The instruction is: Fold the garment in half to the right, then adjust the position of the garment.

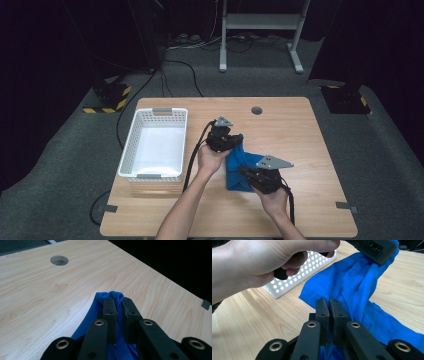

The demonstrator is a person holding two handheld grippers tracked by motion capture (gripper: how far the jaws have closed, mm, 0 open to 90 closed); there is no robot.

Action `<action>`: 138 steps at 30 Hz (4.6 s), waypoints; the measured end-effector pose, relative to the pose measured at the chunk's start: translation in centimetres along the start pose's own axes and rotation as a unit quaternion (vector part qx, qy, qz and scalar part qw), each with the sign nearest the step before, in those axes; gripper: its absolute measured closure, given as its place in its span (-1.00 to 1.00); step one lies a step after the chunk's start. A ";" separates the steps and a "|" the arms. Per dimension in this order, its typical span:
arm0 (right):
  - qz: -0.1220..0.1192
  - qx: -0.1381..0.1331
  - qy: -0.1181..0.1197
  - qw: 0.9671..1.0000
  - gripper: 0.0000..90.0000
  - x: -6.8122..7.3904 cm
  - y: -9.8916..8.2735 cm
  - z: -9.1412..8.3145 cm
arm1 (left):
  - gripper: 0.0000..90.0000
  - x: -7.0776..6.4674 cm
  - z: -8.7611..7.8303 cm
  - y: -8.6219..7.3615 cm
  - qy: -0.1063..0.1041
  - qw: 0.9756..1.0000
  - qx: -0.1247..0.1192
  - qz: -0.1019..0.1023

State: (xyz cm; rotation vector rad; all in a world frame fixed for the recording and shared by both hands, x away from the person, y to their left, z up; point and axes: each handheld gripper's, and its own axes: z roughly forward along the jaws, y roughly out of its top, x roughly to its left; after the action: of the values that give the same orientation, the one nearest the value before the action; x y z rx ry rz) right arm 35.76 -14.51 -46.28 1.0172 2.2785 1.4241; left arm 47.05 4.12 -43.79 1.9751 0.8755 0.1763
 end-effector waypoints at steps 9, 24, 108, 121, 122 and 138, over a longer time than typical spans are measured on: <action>0.007 0.003 -0.013 1.000 0.92 -1.0 -0.9 -0.7 | 0.85 -0.7 1.6 0.0 -0.004 1.000 0.003 0.006; 0.028 0.014 -0.047 0.998 0.90 -3.2 -3.5 -1.9 | 0.84 -1.9 5.1 -0.7 -0.004 1.000 0.013 0.014; 0.029 0.102 -0.097 0.990 0.07 -9.4 -8.1 -2.3 | -0.51 -5.3 3.9 -11.0 0.107 0.992 0.036 -0.053; -0.002 0.109 -0.106 0.988 0.07 -8.3 -7.4 -0.5 | -0.41 -4.5 3.3 -11.3 0.131 0.990 0.039 -0.039; -0.004 0.109 -0.105 0.988 0.07 -8.2 -7.4 -0.4 | -0.41 -4.4 3.2 -11.3 0.135 0.989 0.039 -0.036; -0.007 0.099 -0.106 0.989 0.08 -6.7 -6.3 2.4 | -0.37 -2.3 1.7 -11.8 0.177 0.982 0.044 -0.041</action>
State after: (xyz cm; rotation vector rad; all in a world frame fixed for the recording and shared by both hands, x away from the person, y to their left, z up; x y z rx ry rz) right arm 39.29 -19.16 -53.79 1.1469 2.2966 1.0437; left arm 40.11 5.05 -53.73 2.0170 1.2080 0.4585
